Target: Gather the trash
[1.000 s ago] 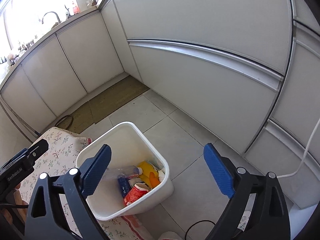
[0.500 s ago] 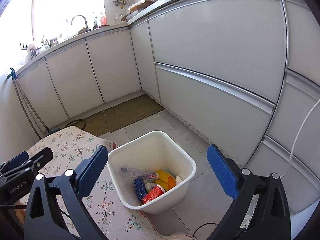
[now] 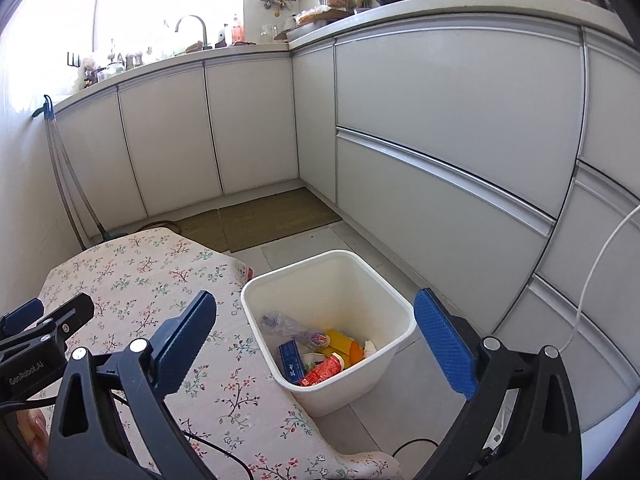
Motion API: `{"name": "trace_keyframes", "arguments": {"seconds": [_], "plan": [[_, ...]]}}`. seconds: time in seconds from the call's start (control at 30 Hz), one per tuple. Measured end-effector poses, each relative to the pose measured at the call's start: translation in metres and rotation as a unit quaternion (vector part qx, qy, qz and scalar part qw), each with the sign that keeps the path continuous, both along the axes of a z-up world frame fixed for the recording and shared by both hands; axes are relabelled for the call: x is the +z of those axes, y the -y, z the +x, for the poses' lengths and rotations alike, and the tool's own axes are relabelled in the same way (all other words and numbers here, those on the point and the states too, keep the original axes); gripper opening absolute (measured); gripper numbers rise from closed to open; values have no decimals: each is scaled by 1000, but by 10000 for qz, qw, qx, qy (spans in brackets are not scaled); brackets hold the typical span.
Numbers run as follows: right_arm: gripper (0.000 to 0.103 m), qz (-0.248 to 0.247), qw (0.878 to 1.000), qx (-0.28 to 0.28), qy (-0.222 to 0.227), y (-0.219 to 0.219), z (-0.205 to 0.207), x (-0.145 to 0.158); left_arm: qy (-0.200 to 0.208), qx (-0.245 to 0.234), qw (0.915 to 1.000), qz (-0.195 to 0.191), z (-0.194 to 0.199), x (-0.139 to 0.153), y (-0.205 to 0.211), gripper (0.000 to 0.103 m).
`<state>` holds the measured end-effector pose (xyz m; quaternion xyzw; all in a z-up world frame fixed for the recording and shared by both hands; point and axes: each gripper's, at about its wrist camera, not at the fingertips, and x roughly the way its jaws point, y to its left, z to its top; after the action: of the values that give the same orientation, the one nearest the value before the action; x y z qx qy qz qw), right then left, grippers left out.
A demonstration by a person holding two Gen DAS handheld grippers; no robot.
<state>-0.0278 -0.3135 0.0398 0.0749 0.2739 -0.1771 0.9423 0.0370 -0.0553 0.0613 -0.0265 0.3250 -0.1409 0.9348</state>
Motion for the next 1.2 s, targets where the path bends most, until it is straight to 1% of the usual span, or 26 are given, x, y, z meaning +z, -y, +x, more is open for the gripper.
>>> {"name": "trace_keyframes", "arguments": {"seconds": [0.13, 0.4, 0.57, 0.87, 1.2], "plan": [[96, -235, 9997, 40, -18, -14, 3, -1, -198, 14, 9997, -125, 4, -8, -10, 95], [96, -345, 9994, 56, -50, -24, 8, -2, -206, 8, 9996, -194, 6, -10, -17, 95], [96, -343, 9993, 137, -97, -26, 9, -4, -244, 11, 9995, -205, 7, -10, -18, 95], [96, -274, 9995, 141, -91, -22, 8, -5, -332, 32, 9992, -217, 9, -12, -17, 91], [96, -278, 9993, 195, -142, -24, 11, -6, -370, 53, 9990, -239, 10, -13, -18, 90]]}}
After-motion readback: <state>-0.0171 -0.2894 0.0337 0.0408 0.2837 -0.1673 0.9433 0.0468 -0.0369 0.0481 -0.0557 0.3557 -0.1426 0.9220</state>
